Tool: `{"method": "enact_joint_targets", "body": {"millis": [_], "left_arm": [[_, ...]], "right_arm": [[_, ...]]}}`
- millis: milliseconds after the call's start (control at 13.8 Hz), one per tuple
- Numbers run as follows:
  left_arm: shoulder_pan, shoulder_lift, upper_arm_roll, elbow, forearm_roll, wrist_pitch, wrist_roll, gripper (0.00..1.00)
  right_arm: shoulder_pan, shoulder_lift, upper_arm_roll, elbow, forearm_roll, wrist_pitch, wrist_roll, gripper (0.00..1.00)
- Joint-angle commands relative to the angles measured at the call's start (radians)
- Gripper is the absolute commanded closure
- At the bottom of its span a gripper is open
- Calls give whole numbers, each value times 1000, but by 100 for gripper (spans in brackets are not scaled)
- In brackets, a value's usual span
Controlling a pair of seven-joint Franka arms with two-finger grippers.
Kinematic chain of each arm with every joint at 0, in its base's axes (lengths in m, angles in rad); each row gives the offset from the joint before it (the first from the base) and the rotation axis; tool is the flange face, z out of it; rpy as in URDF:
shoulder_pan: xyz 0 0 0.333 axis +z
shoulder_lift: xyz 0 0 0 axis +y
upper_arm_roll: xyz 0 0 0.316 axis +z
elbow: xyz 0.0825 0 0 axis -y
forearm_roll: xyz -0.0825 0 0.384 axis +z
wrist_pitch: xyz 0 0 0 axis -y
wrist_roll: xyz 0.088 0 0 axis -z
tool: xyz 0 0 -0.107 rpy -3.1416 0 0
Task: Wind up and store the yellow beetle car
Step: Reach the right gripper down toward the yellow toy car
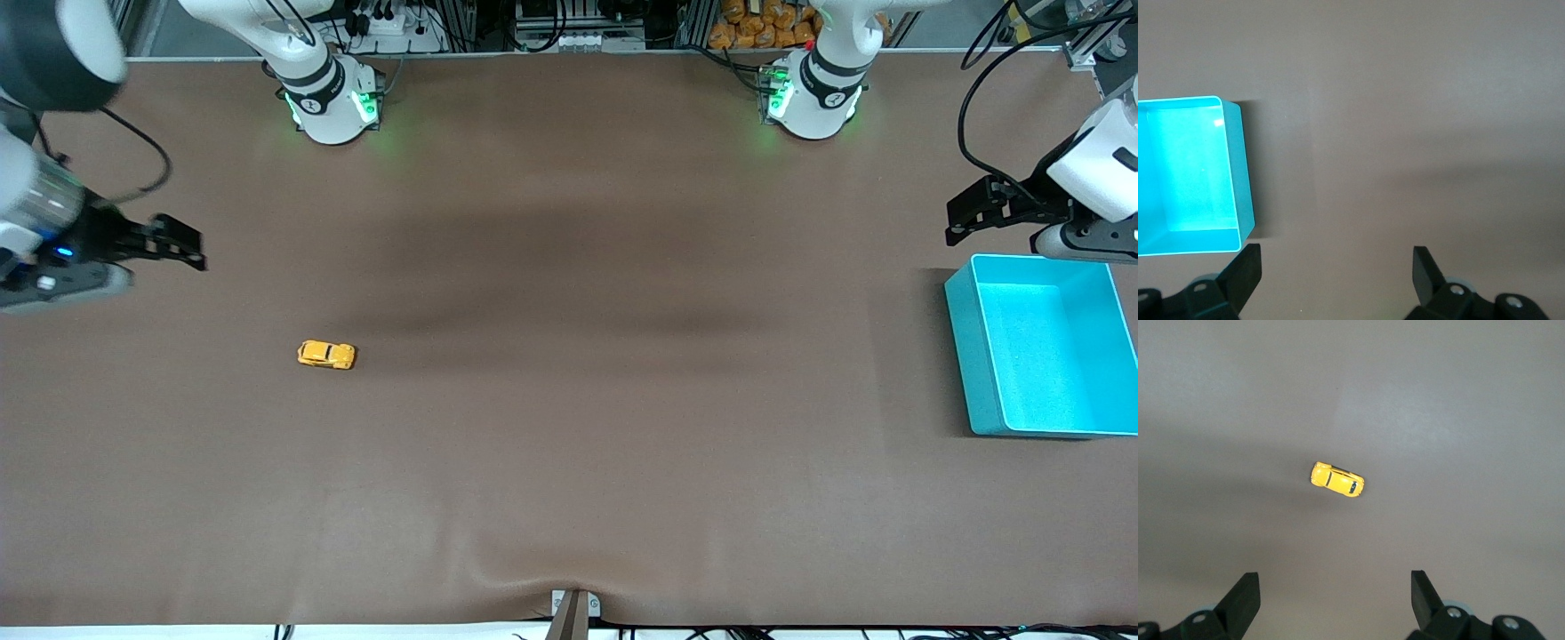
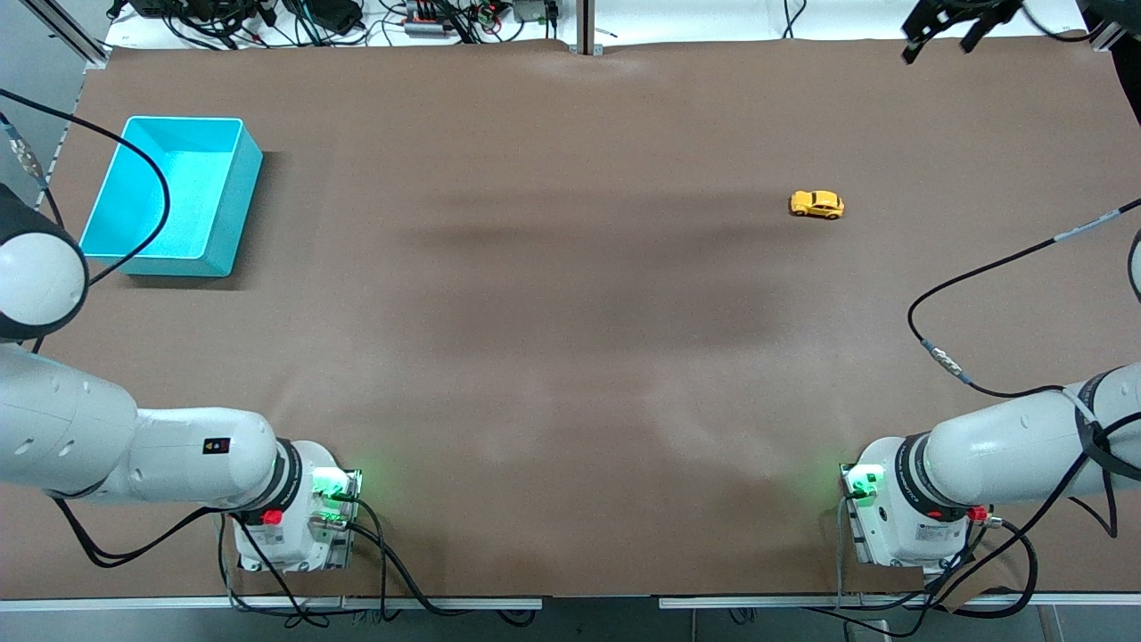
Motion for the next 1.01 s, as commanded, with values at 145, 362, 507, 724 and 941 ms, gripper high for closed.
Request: {"method": "enact_joint_targets", "body": {"millis": [145,362,507,724,941], "left_arm": [[2,-4,-3,8,19,-9,-14,0],[2,-5,-1,8,19,-9,-14,0],[2,-4,-1,8,19,-9,-14,0],[2,-4,-1,8,19,-9,-14,0],[2,-5,-1,8,19,-9,-14,0]], "right_arm": [[46,0,-3,-159,-35,179,-62,0],[38,21,-3,-270,-34,354,-213,0],[47,41,-3,-320,-34,414,-216,0],[66,84,-3,-359,-34,513,-353,0],[87,104,-3,-391,-34,538,-412,0]]}}
